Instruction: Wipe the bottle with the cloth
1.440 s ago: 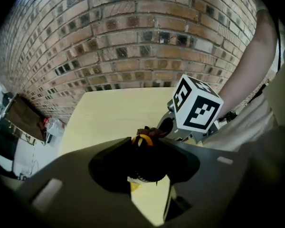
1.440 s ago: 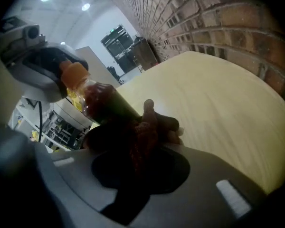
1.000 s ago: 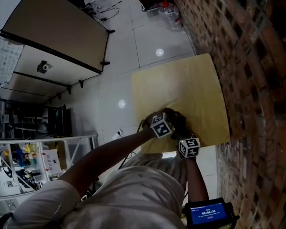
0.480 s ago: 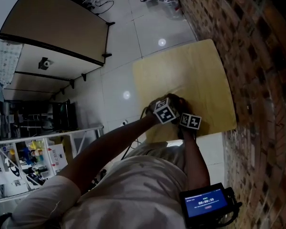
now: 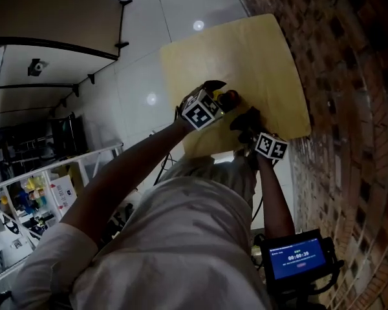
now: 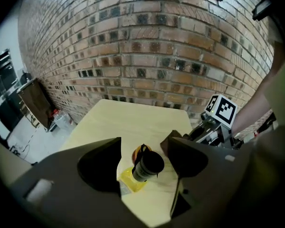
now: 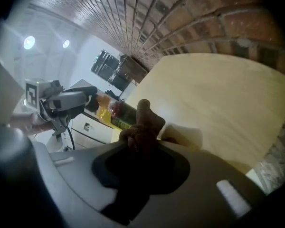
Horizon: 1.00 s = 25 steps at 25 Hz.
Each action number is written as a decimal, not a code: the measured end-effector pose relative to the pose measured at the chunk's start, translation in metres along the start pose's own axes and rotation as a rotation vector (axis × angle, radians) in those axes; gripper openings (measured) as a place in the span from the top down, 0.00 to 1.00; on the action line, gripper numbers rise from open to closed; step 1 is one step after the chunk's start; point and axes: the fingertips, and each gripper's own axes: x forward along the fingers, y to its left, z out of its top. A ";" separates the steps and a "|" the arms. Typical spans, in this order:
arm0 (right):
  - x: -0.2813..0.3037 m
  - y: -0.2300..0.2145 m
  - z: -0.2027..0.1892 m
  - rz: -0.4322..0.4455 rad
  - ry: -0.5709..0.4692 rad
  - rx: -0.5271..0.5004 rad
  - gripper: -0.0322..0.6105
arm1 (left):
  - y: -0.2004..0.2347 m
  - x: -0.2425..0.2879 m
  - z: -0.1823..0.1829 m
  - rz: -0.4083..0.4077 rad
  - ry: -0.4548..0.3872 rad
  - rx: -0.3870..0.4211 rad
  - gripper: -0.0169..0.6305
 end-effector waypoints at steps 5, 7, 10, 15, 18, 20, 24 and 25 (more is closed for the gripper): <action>-0.069 -0.026 0.034 -0.062 -0.142 -0.091 0.83 | 0.003 -0.041 0.018 0.053 -0.161 -0.104 0.43; -0.093 -0.026 0.049 -0.085 -0.189 -0.132 0.83 | -0.003 -0.057 0.014 0.065 -0.207 -0.168 0.43; -0.117 -0.007 0.076 -0.098 -0.260 -0.200 0.83 | -0.007 -0.084 0.004 0.097 -0.261 -0.239 0.43; -0.153 0.045 0.113 -0.068 -0.379 -0.306 0.83 | -0.011 -0.132 -0.018 0.162 -0.370 -0.372 0.44; -0.178 0.090 0.130 -0.047 -0.465 -0.374 0.83 | -0.009 -0.164 -0.032 0.212 -0.417 -0.402 0.44; -0.196 0.114 0.125 -0.040 -0.503 -0.392 0.83 | -0.020 -0.183 -0.043 0.235 -0.429 -0.391 0.47; -0.225 0.154 0.085 -0.037 -0.552 -0.404 0.83 | -0.057 -0.223 -0.072 0.252 -0.437 -0.347 0.57; -0.231 0.163 0.073 -0.039 -0.566 -0.412 0.83 | -0.067 -0.235 -0.081 0.260 -0.440 -0.345 0.60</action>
